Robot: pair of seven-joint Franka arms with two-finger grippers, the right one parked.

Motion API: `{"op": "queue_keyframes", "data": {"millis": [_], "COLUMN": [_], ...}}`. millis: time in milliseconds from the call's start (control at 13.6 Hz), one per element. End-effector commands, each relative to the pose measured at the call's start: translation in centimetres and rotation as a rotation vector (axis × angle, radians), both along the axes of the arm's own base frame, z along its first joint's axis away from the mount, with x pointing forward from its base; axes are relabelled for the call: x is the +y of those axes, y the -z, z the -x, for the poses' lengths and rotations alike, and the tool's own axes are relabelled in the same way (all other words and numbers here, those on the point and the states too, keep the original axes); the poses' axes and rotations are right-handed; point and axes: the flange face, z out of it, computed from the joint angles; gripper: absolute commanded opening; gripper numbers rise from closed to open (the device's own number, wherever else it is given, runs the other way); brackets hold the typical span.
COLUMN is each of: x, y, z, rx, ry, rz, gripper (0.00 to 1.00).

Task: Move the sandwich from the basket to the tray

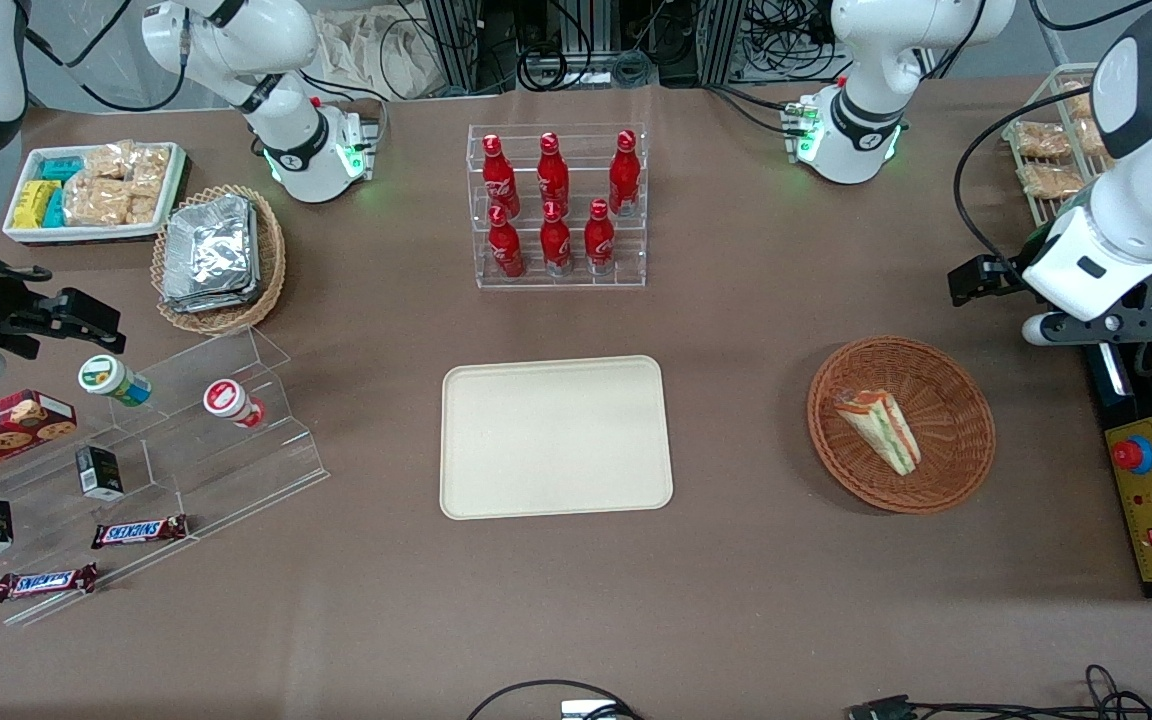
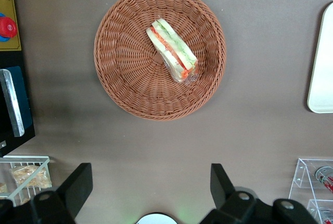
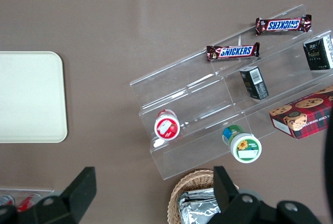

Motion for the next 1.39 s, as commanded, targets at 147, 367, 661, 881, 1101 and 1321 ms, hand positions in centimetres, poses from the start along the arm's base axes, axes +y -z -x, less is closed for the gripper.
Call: {"op": "queue_keyframes", "data": {"millis": [147, 367, 661, 881, 1101, 1321], "x": [-0.1, 0.0, -0.3, 0.0, -0.1, -0.6], "y": [-0.6, -0.6, -0.5, -0.4, 1.5, 6.2], "z": [0.2, 0.2, 0.2, -0.5, -1.2, -3.0], "rx": [-0.022, -0.020, -0.022, -0.028, -0.002, 0.049], "ry": [0.007, 0.007, 0.002, -0.012, -0.157, -0.296], "rz": [0.014, 0.014, 0.015, 0.018, -0.002, 0.020], "gripper": [1.00, 1.00, 1.00, 1.00, 1.00, 1.00]}}
